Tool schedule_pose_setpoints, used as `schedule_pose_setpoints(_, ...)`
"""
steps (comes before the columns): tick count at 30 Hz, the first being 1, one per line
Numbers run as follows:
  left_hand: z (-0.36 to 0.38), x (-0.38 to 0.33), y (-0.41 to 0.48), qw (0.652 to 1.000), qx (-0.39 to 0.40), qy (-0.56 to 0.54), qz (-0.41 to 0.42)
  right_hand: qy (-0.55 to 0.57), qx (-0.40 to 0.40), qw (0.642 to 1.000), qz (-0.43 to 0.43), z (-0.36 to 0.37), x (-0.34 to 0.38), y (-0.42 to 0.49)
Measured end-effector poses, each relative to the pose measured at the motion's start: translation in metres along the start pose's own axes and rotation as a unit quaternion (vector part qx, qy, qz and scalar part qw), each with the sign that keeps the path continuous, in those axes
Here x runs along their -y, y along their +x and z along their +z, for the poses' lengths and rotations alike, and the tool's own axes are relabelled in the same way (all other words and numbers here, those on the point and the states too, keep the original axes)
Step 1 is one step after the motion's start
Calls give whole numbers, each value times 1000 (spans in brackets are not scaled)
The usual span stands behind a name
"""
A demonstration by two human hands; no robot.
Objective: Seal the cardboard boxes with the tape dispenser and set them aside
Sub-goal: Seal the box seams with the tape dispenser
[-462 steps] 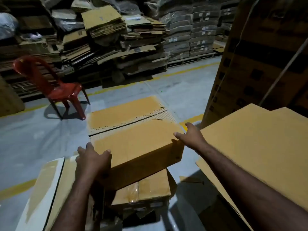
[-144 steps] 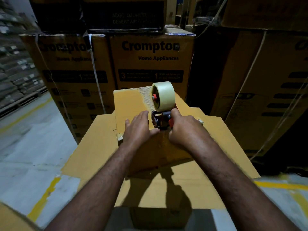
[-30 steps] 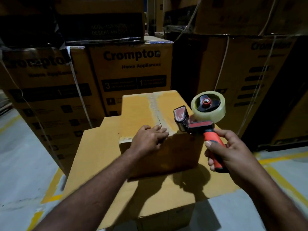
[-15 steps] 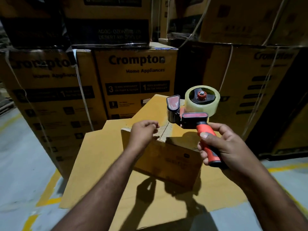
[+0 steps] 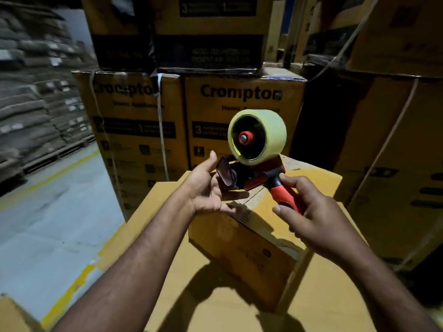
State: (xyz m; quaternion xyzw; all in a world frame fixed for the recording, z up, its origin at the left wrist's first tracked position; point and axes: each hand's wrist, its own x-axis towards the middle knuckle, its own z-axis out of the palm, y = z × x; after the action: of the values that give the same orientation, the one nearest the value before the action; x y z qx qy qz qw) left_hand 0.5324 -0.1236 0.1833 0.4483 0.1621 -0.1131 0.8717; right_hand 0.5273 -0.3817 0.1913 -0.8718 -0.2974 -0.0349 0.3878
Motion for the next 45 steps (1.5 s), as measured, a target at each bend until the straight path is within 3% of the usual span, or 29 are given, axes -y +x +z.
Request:
schedule_pose_setpoints(7,-3,-5,3,994,-97,-38,22,-5,8,997,-80,-1,-18,20)
schedule_pose_setpoints(17,-24,-34,5,972,-130,194,33,36,49,994,-93,10,-29,43)
schedule_pose_setpoints(25,-51,-44,17,963,-155,216,49,33,55,996,-65,37,-42,59)
schedule_pose_setpoints(28,-52,-47,19,936,-189,286,82,7,60,995,-74,48,-40,62)
schedule_pose_setpoints(31,-58,-55,24,870,-265,389,149,-38,67,993,-86,54,-35,63)
schedule_pose_setpoints(35,-86,-71,25,782,-377,446,219,-71,67,990,-98,43,-38,51)
schedule_pose_setpoints(40,-100,-60,29,786,-333,495,162,-63,84,989,-100,35,-43,37)
schedule_pose_setpoints(45,-105,-51,36,803,-321,473,166,-54,93,988,-112,31,-43,26)
